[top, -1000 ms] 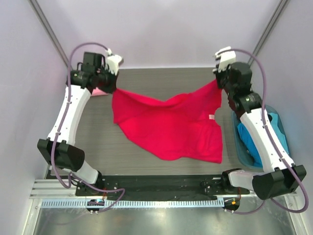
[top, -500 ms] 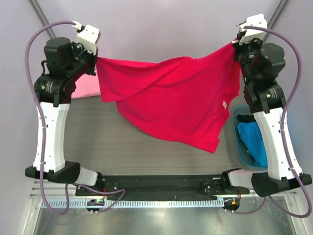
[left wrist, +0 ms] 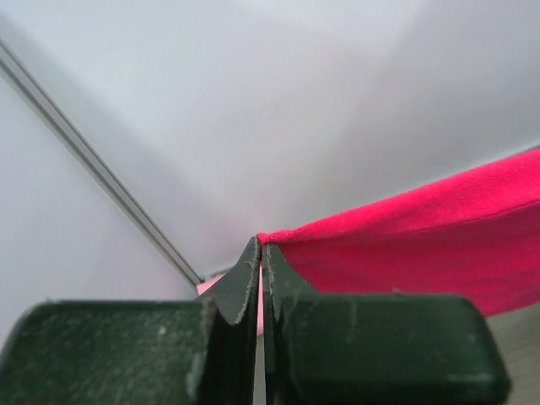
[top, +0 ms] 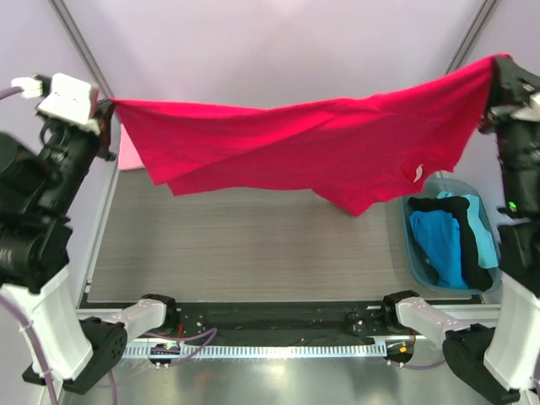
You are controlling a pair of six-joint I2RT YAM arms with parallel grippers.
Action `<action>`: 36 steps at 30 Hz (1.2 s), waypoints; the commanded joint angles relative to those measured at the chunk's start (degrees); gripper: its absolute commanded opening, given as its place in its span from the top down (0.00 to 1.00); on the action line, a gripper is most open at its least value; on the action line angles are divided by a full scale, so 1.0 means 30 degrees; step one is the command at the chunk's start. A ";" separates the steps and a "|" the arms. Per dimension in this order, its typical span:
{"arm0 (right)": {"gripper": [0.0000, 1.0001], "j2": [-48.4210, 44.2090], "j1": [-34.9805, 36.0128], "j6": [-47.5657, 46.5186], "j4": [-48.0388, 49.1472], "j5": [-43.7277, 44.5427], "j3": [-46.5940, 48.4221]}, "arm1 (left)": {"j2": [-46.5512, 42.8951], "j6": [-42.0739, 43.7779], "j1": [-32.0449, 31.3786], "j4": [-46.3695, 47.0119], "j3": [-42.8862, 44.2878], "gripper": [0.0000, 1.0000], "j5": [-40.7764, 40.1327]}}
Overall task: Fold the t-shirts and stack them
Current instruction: Flatten the tshirt out
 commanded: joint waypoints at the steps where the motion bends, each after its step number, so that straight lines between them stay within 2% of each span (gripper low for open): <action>1: 0.99 -0.0548 -0.0056 -0.0342 -0.1137 -0.0628 0.1550 | -0.0908 0.0391 0.0095 0.0477 0.0727 1.00 -0.0489; 4: 0.99 -0.0752 -0.0085 -0.0457 -0.1843 -0.1066 0.1935 | -0.1351 0.0423 0.0095 -0.0020 0.0523 1.00 0.0271; 9: 0.99 -0.1309 -0.0056 -0.0635 -0.1086 -0.1856 -0.0522 | -0.1206 -0.0398 0.0095 -0.0812 -0.0617 1.00 0.1325; 12: 0.99 -0.1688 -0.0056 -0.0956 0.0578 -0.2093 -0.3565 | -0.1119 -0.0574 0.0095 -0.0901 -0.3016 1.00 0.2527; 13: 0.99 -0.1778 -0.0056 -0.1131 0.1197 -0.2731 -0.5488 | -0.1060 -0.0720 0.0095 -0.0900 -0.3661 1.00 0.2878; 15: 0.99 -0.1750 -0.0056 -0.0988 0.2659 -0.2767 -0.7199 | -0.0710 -0.0926 0.0095 -0.1134 -0.5566 1.00 0.3959; 18: 0.99 -0.1019 -0.0056 -0.0462 0.3165 -0.2972 -0.9428 | -0.0154 -0.1248 0.0095 -0.0989 -0.8604 1.00 0.4199; 21: 0.99 0.0706 -0.0056 -0.0050 0.2962 -0.2796 -1.1012 | 0.0898 -0.1657 0.0095 -0.0346 -1.1476 1.00 0.4082; 28: 0.99 0.5569 -0.0231 0.2175 0.3779 -0.2445 -1.3678 | 0.4297 -0.2007 0.0328 0.1178 -1.4298 1.00 0.3321; 32: 0.99 0.8353 -0.0524 0.2119 0.4600 -0.2445 -1.3449 | 0.7544 -0.2508 0.0417 0.2787 -1.4946 1.00 0.2767; 36: 0.99 1.1721 -0.0993 0.2470 0.4544 -0.2474 -1.1606 | 1.0946 -0.2684 0.0476 0.3728 -1.3750 1.00 0.2764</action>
